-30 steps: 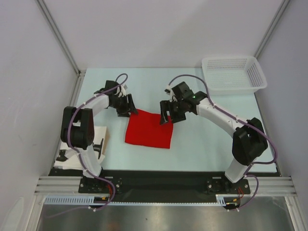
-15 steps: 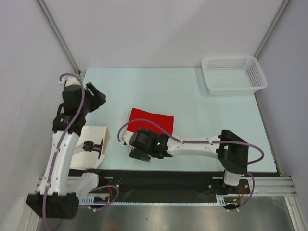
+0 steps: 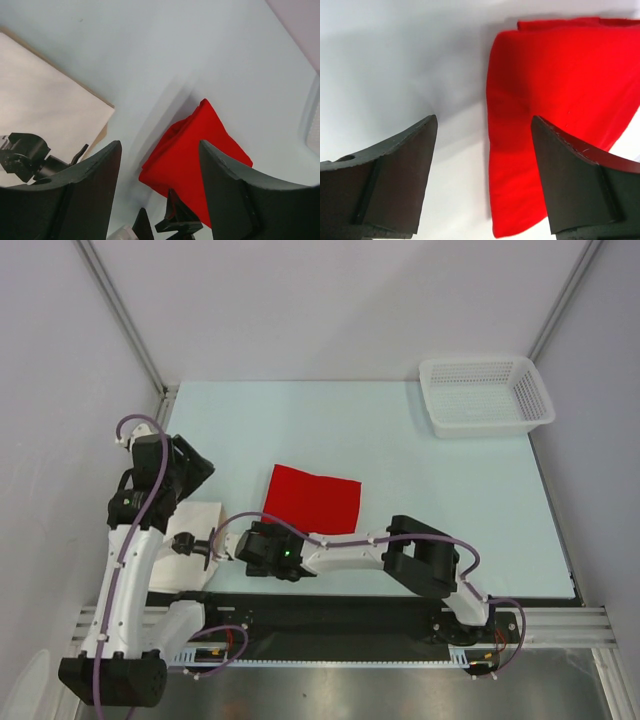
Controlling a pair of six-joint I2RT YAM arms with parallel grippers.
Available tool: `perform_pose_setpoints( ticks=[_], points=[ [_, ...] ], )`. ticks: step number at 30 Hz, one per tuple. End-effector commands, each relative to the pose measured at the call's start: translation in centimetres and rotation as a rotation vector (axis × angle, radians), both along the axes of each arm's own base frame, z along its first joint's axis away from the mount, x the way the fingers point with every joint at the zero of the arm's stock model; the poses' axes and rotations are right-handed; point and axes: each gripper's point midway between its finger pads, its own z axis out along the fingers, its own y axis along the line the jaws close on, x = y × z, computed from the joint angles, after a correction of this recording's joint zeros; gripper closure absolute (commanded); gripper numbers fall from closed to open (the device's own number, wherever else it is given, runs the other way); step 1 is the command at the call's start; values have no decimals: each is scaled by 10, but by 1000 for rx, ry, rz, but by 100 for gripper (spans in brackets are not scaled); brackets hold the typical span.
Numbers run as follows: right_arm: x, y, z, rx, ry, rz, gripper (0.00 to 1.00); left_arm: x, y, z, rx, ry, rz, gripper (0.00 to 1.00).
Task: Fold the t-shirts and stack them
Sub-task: Neatly place the folded tshirt to the corner
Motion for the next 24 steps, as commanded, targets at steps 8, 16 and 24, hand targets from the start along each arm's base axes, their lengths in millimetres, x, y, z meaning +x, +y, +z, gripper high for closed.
perform_pose_setpoints(
  ticks=[8, 16, 24],
  points=[
    [36, 10, -12, -33, -93, -37, 22, -8, 10, -2, -37, 28, 28, 26],
    [53, 16, -11, -6, -54, -14, 63, -8, 9, -13, -70, 60, 14, 11],
    [69, 5, 38, 103, 21, -33, 100, -10, -16, -42, -221, 133, -79, 0]
  ],
)
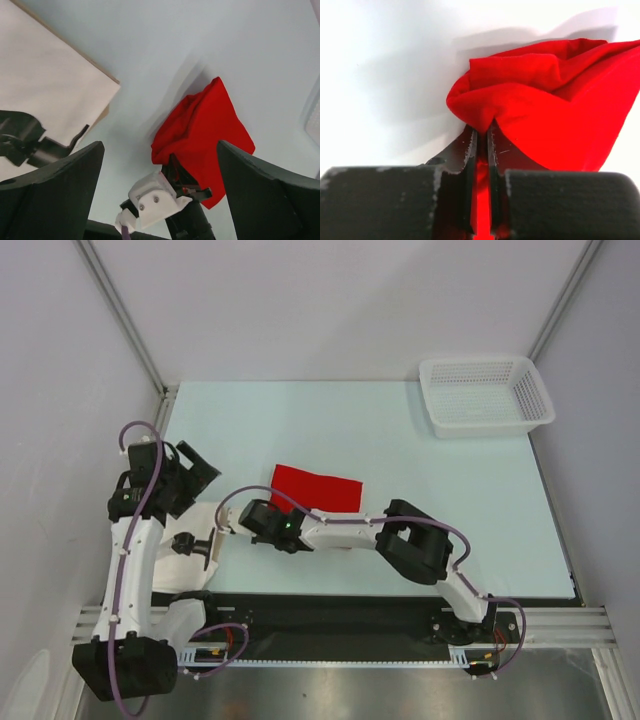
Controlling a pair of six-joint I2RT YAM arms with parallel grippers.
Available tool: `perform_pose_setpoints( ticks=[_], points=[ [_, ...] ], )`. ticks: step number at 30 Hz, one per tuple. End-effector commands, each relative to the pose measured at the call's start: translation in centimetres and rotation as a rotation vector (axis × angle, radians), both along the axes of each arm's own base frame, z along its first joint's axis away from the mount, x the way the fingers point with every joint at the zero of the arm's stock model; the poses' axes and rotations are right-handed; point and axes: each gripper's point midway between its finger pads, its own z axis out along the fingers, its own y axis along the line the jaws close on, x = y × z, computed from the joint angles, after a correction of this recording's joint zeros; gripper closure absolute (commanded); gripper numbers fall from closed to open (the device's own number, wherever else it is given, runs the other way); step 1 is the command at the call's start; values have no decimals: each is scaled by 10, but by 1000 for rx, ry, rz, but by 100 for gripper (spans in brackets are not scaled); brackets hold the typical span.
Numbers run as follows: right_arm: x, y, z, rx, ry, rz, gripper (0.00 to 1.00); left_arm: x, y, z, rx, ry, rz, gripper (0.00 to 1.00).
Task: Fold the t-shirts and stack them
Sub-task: Neatly place the folded tshirt to the corner
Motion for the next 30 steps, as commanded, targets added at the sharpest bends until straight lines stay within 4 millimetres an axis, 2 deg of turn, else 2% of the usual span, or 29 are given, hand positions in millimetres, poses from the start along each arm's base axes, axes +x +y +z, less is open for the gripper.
perform_pose_setpoints(
  ticks=[1, 3, 4, 6, 7, 9, 11, 12, 14, 21, 22, 23, 24, 30],
  points=[
    [15, -6, 59, 120, 47, 4, 100, -4, -29, -28, -152, 40, -98, 0],
    [16, -13, 72, 130, 83, 17, 100, 1, -43, -36, -240, 27, -130, 0],
    [19, -16, 81, 152, 119, 32, 100, -7, -61, -50, -335, 62, -186, 0],
    [20, -27, 88, 136, 149, 38, 100, -2, -74, -54, -425, 40, -213, 0],
    [18, -29, 91, 142, 170, 56, 100, -6, -79, -64, -460, 58, -220, 0],
    [23, -44, 100, 139, 186, 49, 100, -1, -86, -64, -504, 41, -247, 0],
    [22, -52, 107, 146, 212, 61, 100, -2, -97, -67, -584, 63, -263, 0],
    [26, -56, 109, 148, 210, 58, 100, 6, -100, -64, -613, 26, -279, 0],
    [30, -63, 111, 155, 221, 50, 100, 8, -111, -69, -698, 38, -297, 0],
    [31, -68, 118, 168, 230, 35, 100, 24, -130, -67, -761, 42, -278, 0],
    [27, -65, 119, 181, 245, 50, 100, 26, -139, -73, -775, 89, -289, 0],
    [28, -64, 121, 187, 241, 51, 100, 30, -140, -75, -789, 103, -275, 0],
    [29, -64, 124, 190, 237, 49, 100, 29, -153, -81, -775, 134, -294, 0],
    [30, -63, 132, 219, 232, 43, 100, 38, -168, -108, -770, 267, -240, 0]
  ],
)
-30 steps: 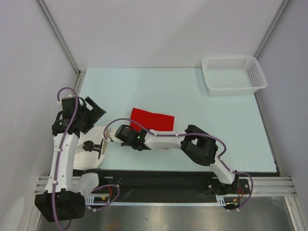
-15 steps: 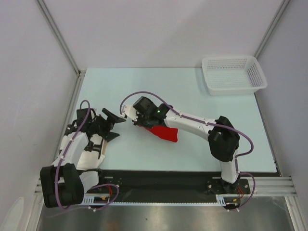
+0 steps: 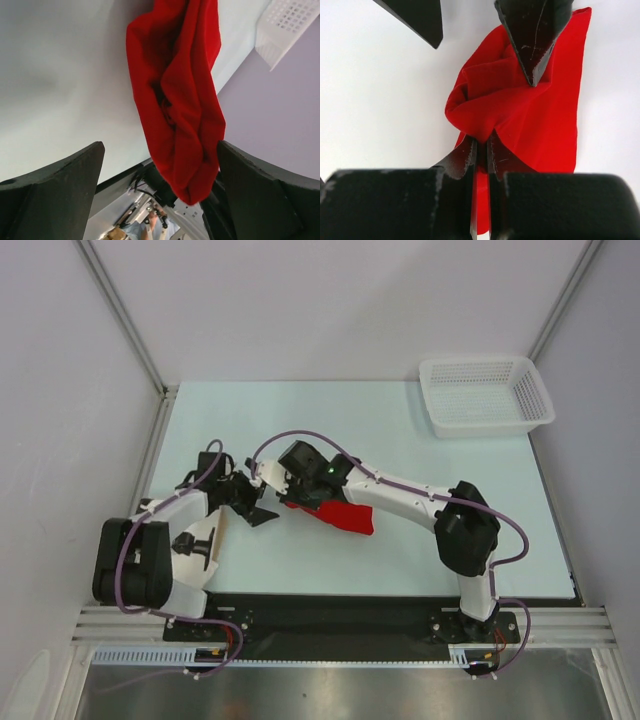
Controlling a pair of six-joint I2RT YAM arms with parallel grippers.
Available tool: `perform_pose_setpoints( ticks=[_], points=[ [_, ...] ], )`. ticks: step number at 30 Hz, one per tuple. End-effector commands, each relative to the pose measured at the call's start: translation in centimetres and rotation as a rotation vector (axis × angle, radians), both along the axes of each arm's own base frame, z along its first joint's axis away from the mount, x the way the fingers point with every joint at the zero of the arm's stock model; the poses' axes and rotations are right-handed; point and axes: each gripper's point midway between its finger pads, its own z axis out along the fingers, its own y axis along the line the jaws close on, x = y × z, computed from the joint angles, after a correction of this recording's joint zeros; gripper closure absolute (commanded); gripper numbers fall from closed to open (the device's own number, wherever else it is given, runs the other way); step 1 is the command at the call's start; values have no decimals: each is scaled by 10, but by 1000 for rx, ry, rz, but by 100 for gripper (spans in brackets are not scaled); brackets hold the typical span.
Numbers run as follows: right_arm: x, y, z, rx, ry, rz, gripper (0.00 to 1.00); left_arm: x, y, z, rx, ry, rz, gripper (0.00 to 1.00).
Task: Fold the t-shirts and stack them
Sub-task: Neatly place the folded tshirt to the corner
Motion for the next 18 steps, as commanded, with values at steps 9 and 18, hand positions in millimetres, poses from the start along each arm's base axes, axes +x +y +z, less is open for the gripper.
perform_pose_setpoints(
  ticks=[9, 18],
  points=[
    [1, 7, 53, 143, -37, -5, 100, 47, -33, -11, -20, 6, -26, 0],
    [2, 4, 50, 143, -23, -3, 100, 61, -43, -16, -38, -15, -70, 4]
  ],
)
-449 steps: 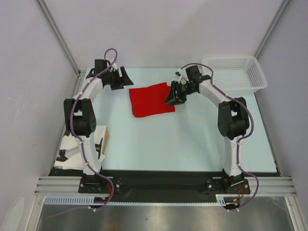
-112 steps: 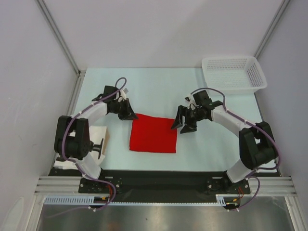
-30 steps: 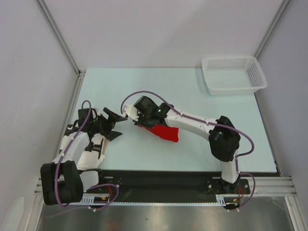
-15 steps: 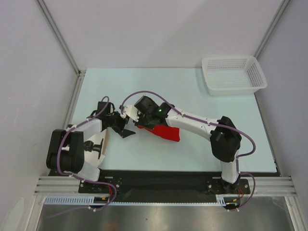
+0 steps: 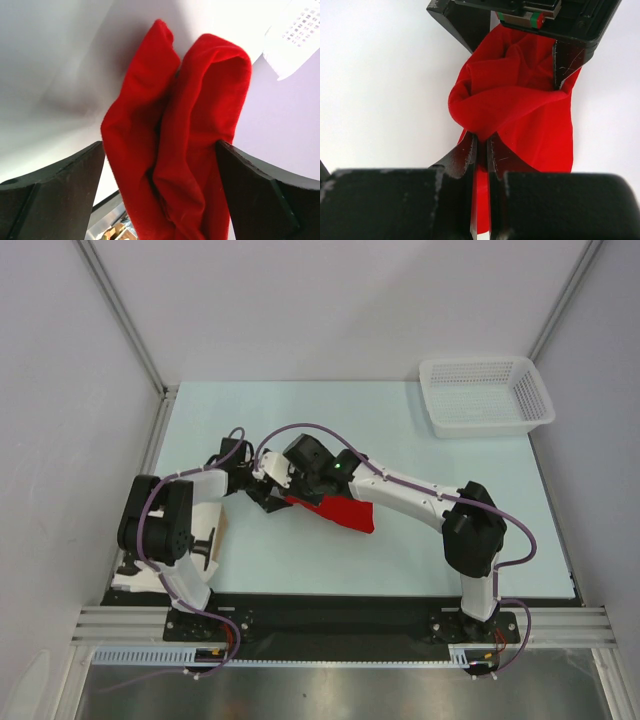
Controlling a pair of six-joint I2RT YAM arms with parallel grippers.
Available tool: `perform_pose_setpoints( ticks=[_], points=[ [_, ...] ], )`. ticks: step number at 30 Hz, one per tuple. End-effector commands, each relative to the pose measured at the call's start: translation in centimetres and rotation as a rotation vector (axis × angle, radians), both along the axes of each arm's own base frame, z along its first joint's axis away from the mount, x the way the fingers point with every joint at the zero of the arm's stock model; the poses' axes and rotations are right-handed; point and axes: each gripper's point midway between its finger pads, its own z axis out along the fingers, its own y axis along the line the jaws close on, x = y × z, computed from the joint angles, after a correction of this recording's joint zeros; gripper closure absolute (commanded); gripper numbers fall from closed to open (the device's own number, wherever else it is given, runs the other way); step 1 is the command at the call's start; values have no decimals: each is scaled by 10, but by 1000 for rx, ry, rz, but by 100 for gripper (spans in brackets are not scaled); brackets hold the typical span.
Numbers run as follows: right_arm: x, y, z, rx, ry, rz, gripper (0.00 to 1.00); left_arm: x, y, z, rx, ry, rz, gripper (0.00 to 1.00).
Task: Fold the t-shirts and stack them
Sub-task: Neatly place the folded tshirt to the corner
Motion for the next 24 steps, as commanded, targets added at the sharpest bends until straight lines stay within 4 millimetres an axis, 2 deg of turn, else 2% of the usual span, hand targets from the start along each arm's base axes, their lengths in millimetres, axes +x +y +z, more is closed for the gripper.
perform_pose_setpoints(
  ticks=[1, 4, 6, 7, 8, 9, 10, 11, 13, 14, 15, 16, 18, 19, 22, 24],
  points=[
    [2, 4, 34, 88, -35, 10, 100, 10, -6, 24, -35, -81, -13, 5],
    [3, -1, 33, 83, -22, 6, 100, 1, 14, 22, 100, -74, 46, 3],
    [3, -3, 35, 85, -22, 9, 100, -11, 23, 32, 143, -74, 73, 3],
    [2, -2, 35, 87, -24, 15, 100, -14, 30, 30, 165, -68, 98, 3],
    [2, -3, 35, 87, -25, 14, 100, -14, 32, 42, 156, -104, 121, 2],
    [1, -3, 35, 88, -21, 17, 100, -17, 35, 42, 160, -108, 138, 0],
    [0, -3, 34, 88, -16, 19, 100, -17, 35, 46, 152, -136, 143, 0],
    [-1, -2, 33, 87, -11, 24, 100, -5, 30, 63, 115, -239, 136, 0],
    [-2, -1, 33, 87, -9, 25, 100, 2, 19, 83, 61, -340, 86, 0],
    [-2, 1, 33, 88, -9, 28, 100, 4, 14, 74, 53, -318, 56, 0],
    [-3, 1, 34, 88, -10, 31, 100, 12, 8, 81, 39, -319, 26, 0],
    [-3, 1, 34, 87, -9, 31, 100, 2, 8, 66, 59, -223, -16, 0],
    [-2, 1, 36, 89, -11, 29, 100, 5, 4, 51, 83, -120, -60, 0],
    [-2, 2, 37, 91, -11, 28, 100, -3, 4, 45, 94, -71, -85, 0],
    [-1, 2, 35, 89, -8, 25, 100, -6, -1, 44, 83, -42, -98, 0],
    [0, 2, 34, 84, -7, 21, 100, -5, 6, 43, 135, -40, -75, 0]
  ],
)
